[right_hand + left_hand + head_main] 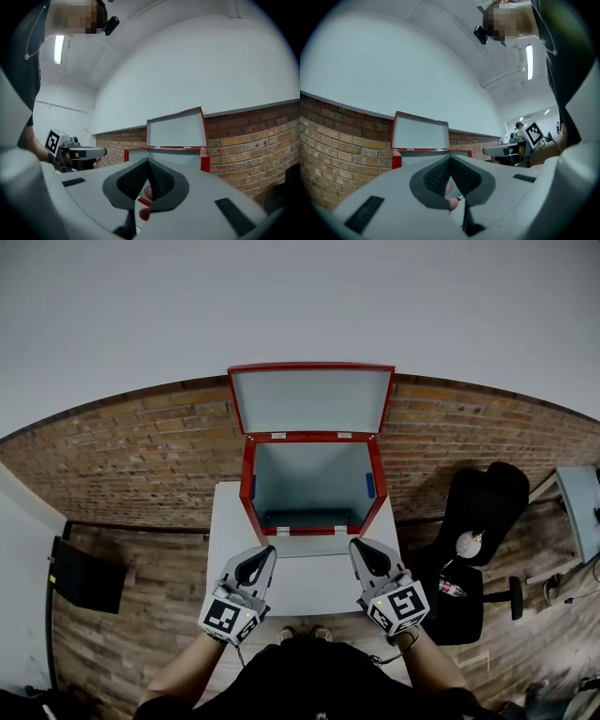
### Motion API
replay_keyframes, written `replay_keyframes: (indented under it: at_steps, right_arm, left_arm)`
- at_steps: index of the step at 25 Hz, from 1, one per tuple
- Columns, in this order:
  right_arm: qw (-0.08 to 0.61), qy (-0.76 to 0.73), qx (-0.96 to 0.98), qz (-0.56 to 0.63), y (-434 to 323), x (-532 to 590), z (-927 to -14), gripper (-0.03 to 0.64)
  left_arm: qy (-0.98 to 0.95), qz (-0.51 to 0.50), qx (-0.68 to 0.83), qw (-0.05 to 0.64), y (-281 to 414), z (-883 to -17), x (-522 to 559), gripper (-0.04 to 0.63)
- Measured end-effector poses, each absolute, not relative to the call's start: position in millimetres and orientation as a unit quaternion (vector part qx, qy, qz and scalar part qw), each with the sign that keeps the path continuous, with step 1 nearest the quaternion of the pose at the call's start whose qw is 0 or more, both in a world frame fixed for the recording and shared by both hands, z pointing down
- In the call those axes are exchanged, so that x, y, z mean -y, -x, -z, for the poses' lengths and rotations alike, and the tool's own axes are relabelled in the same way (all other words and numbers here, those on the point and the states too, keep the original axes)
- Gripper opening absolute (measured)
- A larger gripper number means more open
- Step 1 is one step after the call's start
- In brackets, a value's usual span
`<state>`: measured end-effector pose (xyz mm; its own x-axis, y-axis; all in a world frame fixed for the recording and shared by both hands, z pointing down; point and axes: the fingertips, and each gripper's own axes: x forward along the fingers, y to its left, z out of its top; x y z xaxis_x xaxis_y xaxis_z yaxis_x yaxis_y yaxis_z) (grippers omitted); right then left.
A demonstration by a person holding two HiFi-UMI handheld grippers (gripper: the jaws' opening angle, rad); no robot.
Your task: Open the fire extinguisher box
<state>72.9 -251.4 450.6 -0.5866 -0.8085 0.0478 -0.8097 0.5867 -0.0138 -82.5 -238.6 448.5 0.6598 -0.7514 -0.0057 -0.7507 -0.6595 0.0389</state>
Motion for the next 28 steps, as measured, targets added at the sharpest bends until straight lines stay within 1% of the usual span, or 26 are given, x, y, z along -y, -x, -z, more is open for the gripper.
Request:
replay_keyframes:
  at_steps: [5,9,14,21,28]
  right_arm:
    - [0.031,-0.453,0.891,-0.029,-68.6,243.5,-479.2,0.018]
    - [0.036,-0.439,0.897,-0.036,-56.8,234.8,-486.2,0.018]
    - [0.05,-0.432,0.899,-0.044,-48.6,229.2,-491.5,0.018]
    - [0.042,-0.437,0.898,-0.045,-53.0,231.7,-496.5,0.018]
    - [0.04,-0.44,0.896,-0.042,-54.2,231.6,-494.6,0.018]
  left_arm:
    - [-0.914,0.025,0.403,0.034,79.2,-473.0,224.2,0.049]
    - [-0.916,0.0,0.397,0.05,71.1,-482.2,215.7,0.049]
    - [-0.916,0.026,0.399,0.041,69.0,-483.3,213.3,0.049]
    - [-0.909,-0.004,0.413,0.06,75.5,-488.1,217.0,0.049]
    - [-0.91,0.02,0.412,0.053,75.3,-486.1,217.9,0.049]
